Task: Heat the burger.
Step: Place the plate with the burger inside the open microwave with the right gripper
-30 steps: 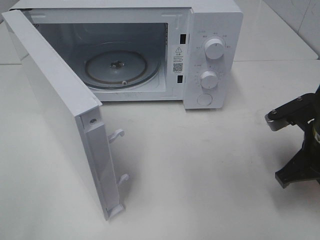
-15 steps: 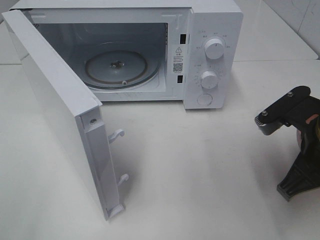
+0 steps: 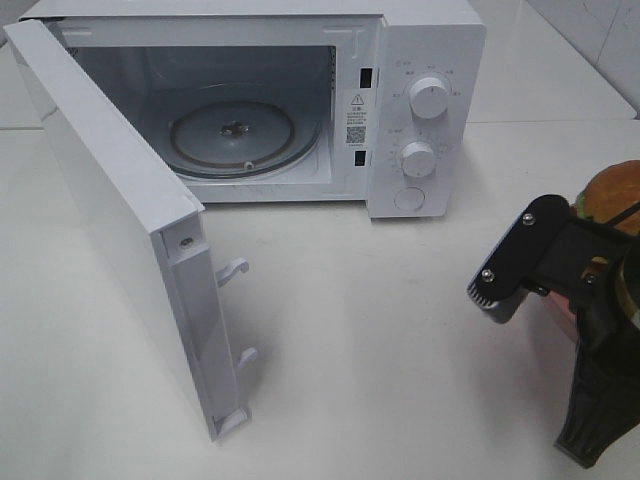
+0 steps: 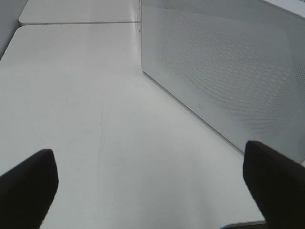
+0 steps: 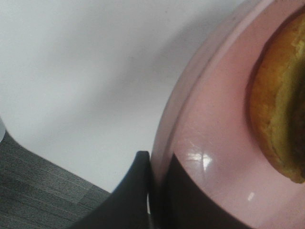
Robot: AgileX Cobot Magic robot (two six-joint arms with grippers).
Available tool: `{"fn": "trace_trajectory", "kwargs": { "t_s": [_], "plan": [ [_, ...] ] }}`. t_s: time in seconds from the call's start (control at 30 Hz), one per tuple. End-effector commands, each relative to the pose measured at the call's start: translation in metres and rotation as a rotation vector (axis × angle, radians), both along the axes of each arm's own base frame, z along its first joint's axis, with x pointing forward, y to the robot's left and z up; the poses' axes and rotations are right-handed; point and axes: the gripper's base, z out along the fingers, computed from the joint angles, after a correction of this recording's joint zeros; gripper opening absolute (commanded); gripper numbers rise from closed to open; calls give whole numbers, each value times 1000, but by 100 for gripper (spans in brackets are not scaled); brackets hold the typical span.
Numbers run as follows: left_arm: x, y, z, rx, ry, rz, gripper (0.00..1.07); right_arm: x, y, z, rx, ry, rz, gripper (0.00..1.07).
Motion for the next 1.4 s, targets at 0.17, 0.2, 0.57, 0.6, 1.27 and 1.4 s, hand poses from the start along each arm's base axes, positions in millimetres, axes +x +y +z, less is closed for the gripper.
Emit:
{"fn": "trace_trajectory", "kwargs": {
  "t_s": [0.17,0.2,0.57,0.6,1.27,1.4],
  "plan": [
    [-2,-1,1,-4,-25,-7,98,-13,12,3,-50,-6,184,0],
    [-2,-1,1,-4,-25,-7,98,-13,12,3,-50,-6,184,0],
    [-2,-1,1,-4,-25,-7,98,-30,32,3,-82,25,478,0],
    [-2,-1,1,-4,-25,-7,98,-30,34,2,-80,28,514,0],
    [-2,-1,1,-4,-25,-7,98,-25,49,3,-92,7,899,0],
    [-2,-1,1,-4,-25,-7,98,-25,50,3,-83,-2,919,0]
  ]
}}
